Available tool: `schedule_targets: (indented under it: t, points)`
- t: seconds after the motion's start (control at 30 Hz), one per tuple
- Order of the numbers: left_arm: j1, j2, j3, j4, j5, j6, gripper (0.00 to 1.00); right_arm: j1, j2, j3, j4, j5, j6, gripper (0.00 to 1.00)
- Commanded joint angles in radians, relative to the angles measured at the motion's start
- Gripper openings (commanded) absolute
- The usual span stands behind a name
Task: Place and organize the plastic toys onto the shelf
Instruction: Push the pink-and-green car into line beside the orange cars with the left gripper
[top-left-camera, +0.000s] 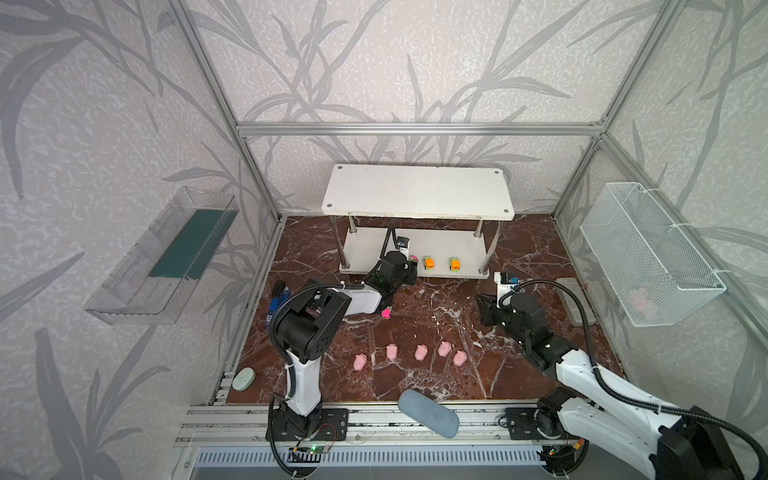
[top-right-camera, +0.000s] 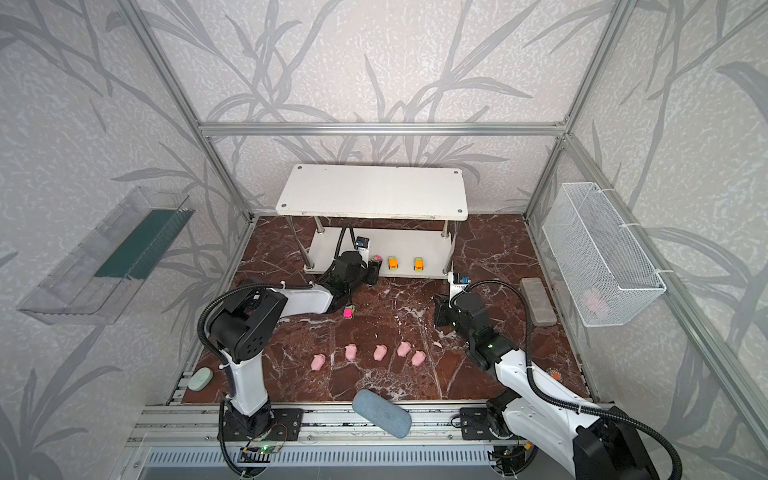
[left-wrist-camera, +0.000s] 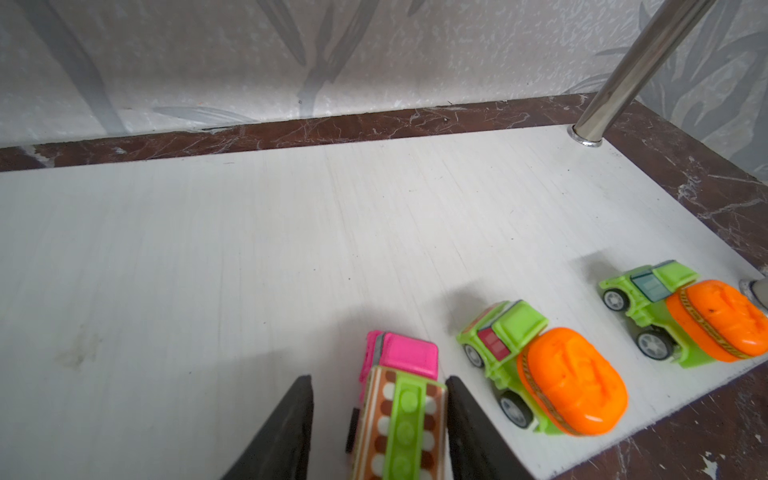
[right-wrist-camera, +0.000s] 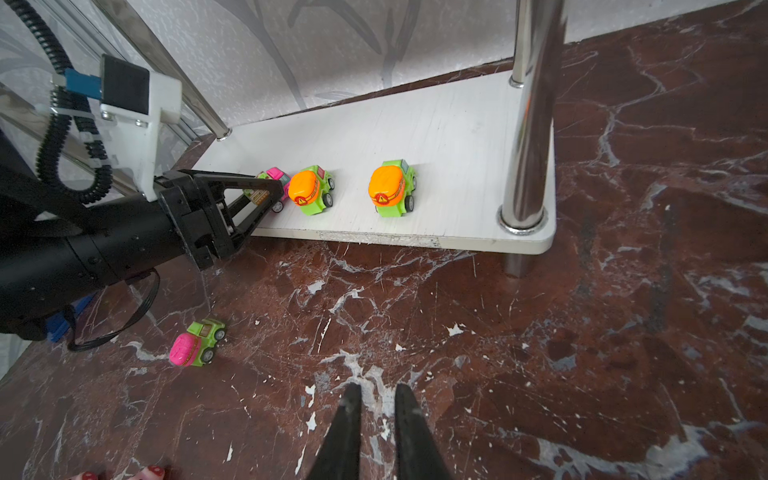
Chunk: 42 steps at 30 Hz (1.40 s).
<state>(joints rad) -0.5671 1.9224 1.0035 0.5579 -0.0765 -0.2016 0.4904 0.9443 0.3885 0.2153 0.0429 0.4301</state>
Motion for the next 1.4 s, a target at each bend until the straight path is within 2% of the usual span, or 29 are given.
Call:
schedule_targets:
  t: [0.0, 0.27, 0.37, 0.67, 0.87, 1.13, 1.37]
  points:
    - [0.004, 0.023, 0.037, -0.034, 0.009, 0.011, 0.48, -0.007, 0.006, -0.01, 0.027, -0.011, 0.009, 0.18]
    - [0.007, 0.035, 0.066, -0.069, 0.011, 0.008, 0.43, -0.012, 0.007, -0.013, 0.031, -0.015, 0.013, 0.17]
    - [0.007, 0.034, 0.066, -0.072, 0.008, -0.003, 0.37, -0.015, 0.007, -0.015, 0.03, -0.016, 0.013, 0.17]
    - [0.004, 0.034, 0.05, -0.055, -0.013, -0.119, 0.34, -0.019, 0.02, -0.017, 0.038, -0.023, 0.019, 0.17]
    - [-0.003, 0.034, 0.065, -0.068, -0.051, -0.18, 0.34, -0.023, 0.043, -0.017, 0.051, -0.03, 0.024, 0.17]
    - [-0.025, 0.043, 0.104, -0.124, -0.143, -0.216, 0.34, -0.026, 0.065, -0.018, 0.066, -0.037, 0.029, 0.17]
    - [-0.034, 0.055, 0.121, -0.141, -0.171, -0.226, 0.34, -0.03, 0.078, -0.018, 0.075, -0.043, 0.03, 0.17]
